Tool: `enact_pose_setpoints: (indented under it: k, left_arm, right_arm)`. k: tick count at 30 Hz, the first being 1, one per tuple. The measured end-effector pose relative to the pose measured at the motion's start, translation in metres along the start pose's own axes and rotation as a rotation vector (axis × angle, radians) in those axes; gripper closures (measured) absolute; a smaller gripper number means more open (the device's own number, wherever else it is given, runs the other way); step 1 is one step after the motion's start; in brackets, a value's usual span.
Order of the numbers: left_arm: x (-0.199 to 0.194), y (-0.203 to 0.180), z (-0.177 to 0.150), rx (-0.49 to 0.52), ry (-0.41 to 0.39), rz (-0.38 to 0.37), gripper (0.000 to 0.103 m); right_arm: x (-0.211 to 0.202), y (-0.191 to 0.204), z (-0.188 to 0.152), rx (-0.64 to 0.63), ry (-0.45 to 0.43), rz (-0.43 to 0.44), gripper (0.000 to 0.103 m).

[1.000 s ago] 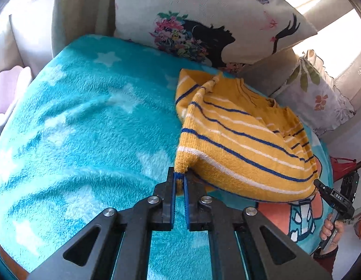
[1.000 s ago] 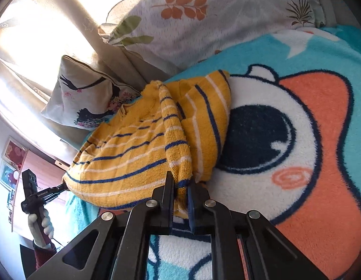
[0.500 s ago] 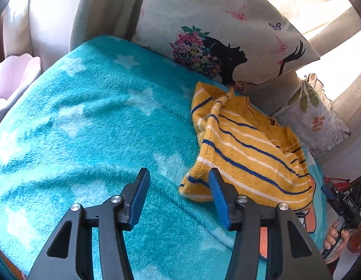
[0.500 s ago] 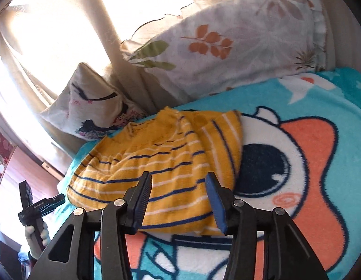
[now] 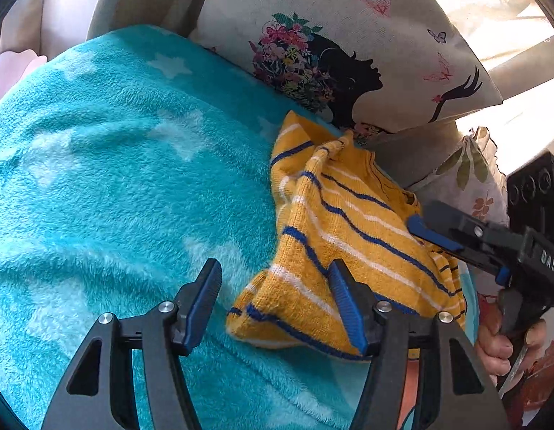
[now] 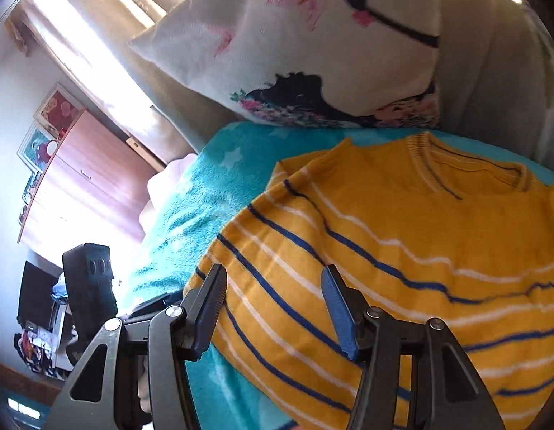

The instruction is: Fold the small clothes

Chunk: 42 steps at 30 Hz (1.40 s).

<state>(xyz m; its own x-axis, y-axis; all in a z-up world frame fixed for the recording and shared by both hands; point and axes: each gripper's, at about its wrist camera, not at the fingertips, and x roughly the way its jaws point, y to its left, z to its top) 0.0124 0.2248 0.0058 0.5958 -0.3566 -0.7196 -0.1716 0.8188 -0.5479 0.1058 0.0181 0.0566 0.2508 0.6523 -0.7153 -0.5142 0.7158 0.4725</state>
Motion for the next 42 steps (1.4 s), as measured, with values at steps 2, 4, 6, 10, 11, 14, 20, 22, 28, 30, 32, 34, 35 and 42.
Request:
enact_pose_setpoints:
  k: [2, 4, 6, 10, 11, 14, 20, 22, 28, 30, 32, 34, 35, 42]
  left_arm:
    - [0.005, 0.002, -0.002, -0.026, 0.006, -0.027, 0.037]
    - [0.007, 0.002, -0.006, -0.048, -0.011, -0.051, 0.037]
    - [0.007, 0.000, -0.010, -0.065, -0.029, -0.077, 0.037]
    - [0.015, -0.001, -0.018, -0.104, 0.008, -0.155, 0.077]
    - [0.015, -0.001, -0.020, -0.113, 0.004, -0.161, 0.078]
    - [0.009, -0.004, -0.024, -0.112, -0.023, -0.154, 0.079]
    - [0.003, -0.014, -0.031, -0.089, -0.035, -0.139, 0.081]
    - [0.003, -0.017, -0.034, -0.079, -0.032, -0.130, 0.081]
    - [-0.012, -0.029, -0.038, -0.061, -0.045, -0.134, 0.082]
    - [-0.017, -0.040, -0.037, -0.037, -0.051, -0.136, 0.082]
    - [-0.026, -0.056, -0.040, 0.008, -0.054, -0.143, 0.081]
    - [-0.040, -0.074, -0.043, 0.059, -0.063, -0.158, 0.079]
    - [-0.049, -0.082, -0.045, 0.084, -0.070, -0.176, 0.074]
    - [-0.089, -0.123, -0.054, 0.170, -0.127, -0.226, 0.041]
  right_arm:
    - [0.025, 0.008, 0.014, -0.010, 0.036, -0.023, 0.041]
    - [0.048, 0.015, 0.024, -0.032, 0.068, -0.058, 0.040]
    - [0.071, 0.021, 0.032, -0.055, 0.106, -0.102, 0.039]
    - [0.106, 0.032, 0.042, -0.087, 0.164, -0.158, 0.033]
    - [0.113, 0.036, 0.044, -0.098, 0.174, -0.166, 0.029]
    - [0.130, 0.049, 0.047, -0.148, 0.198, -0.205, 0.019]
    - [0.151, 0.073, 0.034, -0.325, 0.245, -0.366, 0.022]
    - [0.151, 0.076, 0.030, -0.365, 0.235, -0.443, 0.041]
    - [0.126, 0.064, 0.028, -0.317, 0.183, -0.438, 0.087]
    - [0.114, 0.062, 0.027, -0.292, 0.145, -0.406, 0.089]
    - [0.095, 0.059, 0.026, -0.263, 0.100, -0.367, 0.090]
    - [0.072, 0.054, 0.024, -0.239, 0.050, -0.327, 0.090]
    - [0.058, 0.049, 0.024, -0.225, 0.020, -0.309, 0.090]
    - [-0.059, -0.022, 0.003, -0.057, -0.186, -0.235, 0.091]
